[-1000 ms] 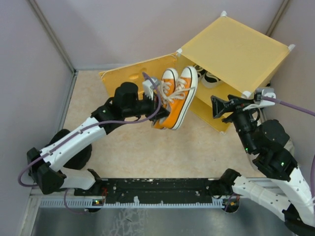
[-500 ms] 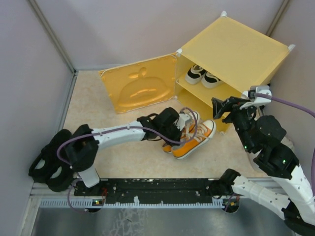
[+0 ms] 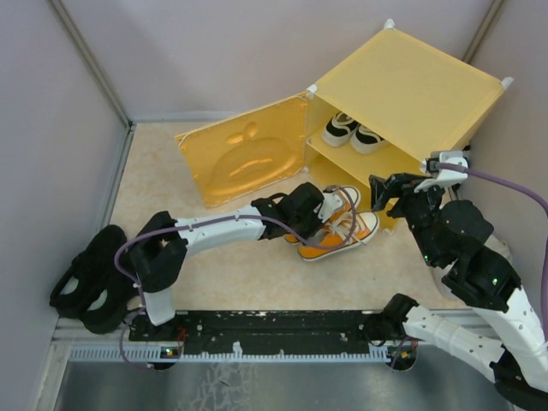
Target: Place and organize the shoes in the shoe cabinet
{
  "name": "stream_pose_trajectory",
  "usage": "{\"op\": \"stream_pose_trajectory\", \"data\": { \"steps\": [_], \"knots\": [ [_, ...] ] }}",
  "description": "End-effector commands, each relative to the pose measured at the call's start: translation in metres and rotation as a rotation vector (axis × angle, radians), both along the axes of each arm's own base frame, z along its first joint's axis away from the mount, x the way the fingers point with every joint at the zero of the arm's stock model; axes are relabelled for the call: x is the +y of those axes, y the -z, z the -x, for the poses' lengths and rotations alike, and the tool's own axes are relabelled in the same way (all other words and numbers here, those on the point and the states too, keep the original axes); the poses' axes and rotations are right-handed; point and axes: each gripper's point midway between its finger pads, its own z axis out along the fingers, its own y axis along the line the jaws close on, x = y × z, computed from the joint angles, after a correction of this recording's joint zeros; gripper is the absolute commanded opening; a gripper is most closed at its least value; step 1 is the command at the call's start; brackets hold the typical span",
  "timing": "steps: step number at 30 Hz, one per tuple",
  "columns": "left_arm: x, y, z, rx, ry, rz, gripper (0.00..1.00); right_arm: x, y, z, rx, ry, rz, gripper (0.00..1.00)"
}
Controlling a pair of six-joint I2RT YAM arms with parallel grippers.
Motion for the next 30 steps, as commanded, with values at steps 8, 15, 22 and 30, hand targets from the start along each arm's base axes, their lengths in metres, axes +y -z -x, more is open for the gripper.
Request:
{"op": "stream_pose_trajectory", "data": {
  "steps": [8, 15, 22, 30],
  "knots": [
    [-0.033, -0.171, -0.031, -0.288, 0.013, 0.298, 0.0, -0.003, -0.024, 0.0, -0.038, 0.009, -0.013, 0.71],
    [-0.035, -0.206, -0.027, -0.315, 0.067, 0.326, 0.0, 0.0, -0.028, -0.001, -0.035, 0.002, -0.002, 0.71],
    [0.002, -0.19, -0.017, -0.321, 0.055, 0.223, 0.0, 0.0, -0.024, -0.003, -0.034, 0.011, 0.012, 0.71],
    [0.073, -0.183, -0.047, -0.381, -0.186, 0.101, 0.0, 0.01, -0.02, -0.008, -0.031, -0.011, 0.016, 0.71]
  ]
}}
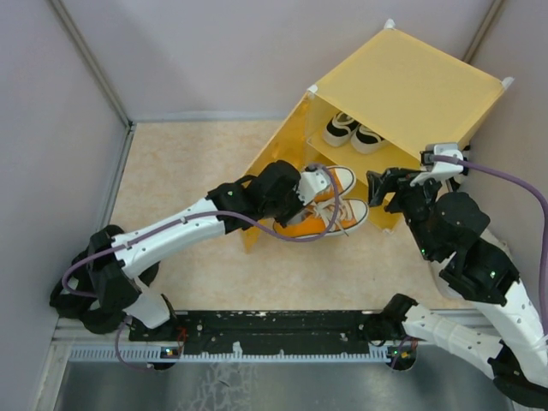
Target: Place and organize the shoes in the shoe cabinet
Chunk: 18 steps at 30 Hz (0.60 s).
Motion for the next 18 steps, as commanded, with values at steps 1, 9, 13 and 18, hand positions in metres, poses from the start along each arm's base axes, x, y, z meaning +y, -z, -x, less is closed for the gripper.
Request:
{"op": "stream_pose_trajectory", "data": {
  "steps": [1, 9, 13, 18],
  "knots": [
    [0.033, -0.052, -0.041, -0.152, -0.199, 0.103, 0.0, 0.007, -0.012, -0.003, -0.038, -0.018, -0.014, 0.71],
    [0.075, -0.078, -0.07, -0.206, -0.368, 0.156, 0.0, 0.004, -0.009, 0.001, -0.04, -0.024, -0.03, 0.71],
    [0.035, -0.099, -0.061, -0.141, -0.265, 0.285, 0.0, 0.003, -0.01, 0.002, -0.043, -0.023, -0.033, 0.71],
    [-0.025, -0.126, -0.033, -0.123, -0.085, 0.359, 0.0, 0.002, -0.016, 0.003, -0.053, -0.027, -0.034, 0.71]
  ]
}}
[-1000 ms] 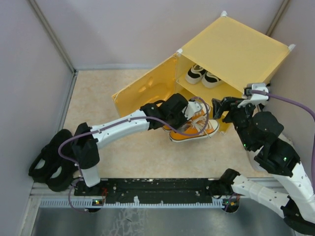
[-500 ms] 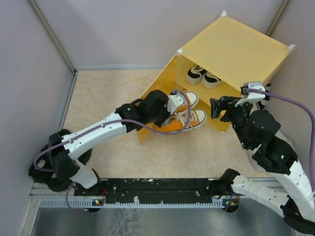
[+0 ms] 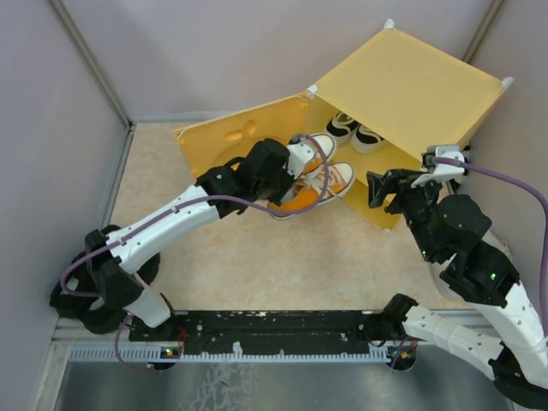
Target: Place and organize the shoes in the shoe cabinet
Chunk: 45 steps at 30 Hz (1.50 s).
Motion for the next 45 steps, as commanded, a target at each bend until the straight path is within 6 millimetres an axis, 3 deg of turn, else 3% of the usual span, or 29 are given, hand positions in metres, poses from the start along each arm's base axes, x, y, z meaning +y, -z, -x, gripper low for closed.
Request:
{"op": "stream_pose_trajectory", "data": {
  "steps": [1, 5, 13, 20, 35, 45],
  "knots": [
    [-0.084, -0.1, 0.021, -0.123, 0.203, 0.33, 0.0, -0.001, -0.018, 0.003, -0.045, -0.012, -0.018, 0.71],
    [-0.111, -0.103, 0.023, -0.081, 0.243, 0.365, 0.0, -0.004, -0.021, 0.003, -0.053, -0.005, -0.01, 0.71],
    [-0.151, -0.092, -0.005, -0.071, 0.205, 0.37, 0.0, -0.007, -0.021, 0.004, -0.058, 0.006, 0.008, 0.72],
    [-0.174, -0.116, -0.03, -0.141, 0.143, 0.461, 0.0, -0.015, -0.022, 0.005, -0.069, 0.033, 0.018, 0.72],
    [-0.238, -0.118, -0.039, -0.085, 0.204, 0.678, 0.0, -0.02, -0.023, 0.007, -0.064, 0.045, 0.021, 0.72],
    [-0.265, -0.124, -0.049, -0.113, 0.215, 0.81, 0.01, -0.022, -0.022, 0.007, -0.064, 0.054, 0.022, 0.73]
  ]
}}
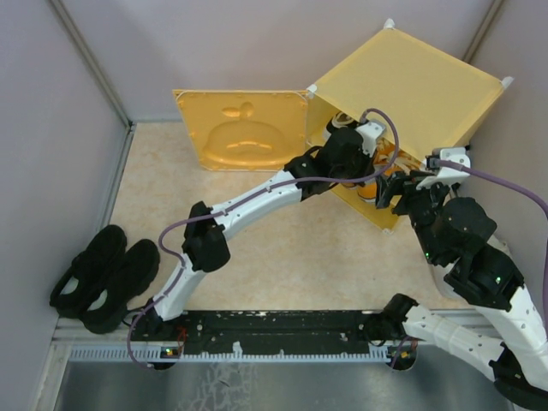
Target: Place and organize the shoes in the shoe cabinet
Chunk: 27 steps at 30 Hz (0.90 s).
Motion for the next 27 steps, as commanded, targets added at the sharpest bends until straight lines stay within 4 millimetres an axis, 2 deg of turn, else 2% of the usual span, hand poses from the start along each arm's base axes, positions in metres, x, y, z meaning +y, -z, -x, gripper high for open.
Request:
{"op": "stream_pose_trajectory", "data": {
  "steps": [1, 8, 12, 14, 17, 19, 23, 25, 26, 27],
  "knots": [
    [-0.025, -0.124, 0.002, -0.168, 0.046, 0.368, 0.01, -0.004, -0.021, 0.005, -0.053, -0.008, -0.038, 0.73],
    [-0.037, -0.116, 0.003, -0.157, 0.069, 0.372, 0.04, -0.008, -0.018, 0.006, -0.051, 0.003, -0.038, 0.73],
    [-0.043, -0.108, 0.01, -0.143, 0.119, 0.369, 0.17, -0.006, -0.016, 0.005, -0.048, 0.003, -0.034, 0.73],
    [-0.045, -0.105, 0.012, -0.142, 0.135, 0.364, 0.27, -0.006, -0.016, 0.006, -0.047, 0.0, -0.034, 0.73],
    [-0.048, -0.104, 0.015, -0.144, 0.16, 0.364, 0.37, -0.006, -0.016, 0.005, -0.046, -0.001, -0.032, 0.73],
    [-0.05, -0.103, 0.017, -0.145, 0.177, 0.366, 0.51, -0.005, -0.016, 0.005, -0.047, -0.002, -0.035, 0.73],
    [-0.047, -0.104, 0.019, -0.157, 0.186, 0.348, 0.73, -0.004, -0.015, 0.004, -0.044, -0.002, -0.03, 0.74],
    [-0.042, -0.104, 0.019, -0.167, 0.183, 0.325, 0.93, -0.004, -0.016, 0.004, -0.043, -0.003, -0.028, 0.74],
    [-0.039, -0.103, 0.019, -0.173, 0.181, 0.309, 0.99, -0.004, -0.015, 0.004, -0.042, -0.003, -0.025, 0.74],
    [-0.034, -0.104, 0.02, -0.183, 0.177, 0.296, 1.0, -0.004, -0.015, 0.004, -0.043, -0.003, -0.026, 0.74]
  ]
}}
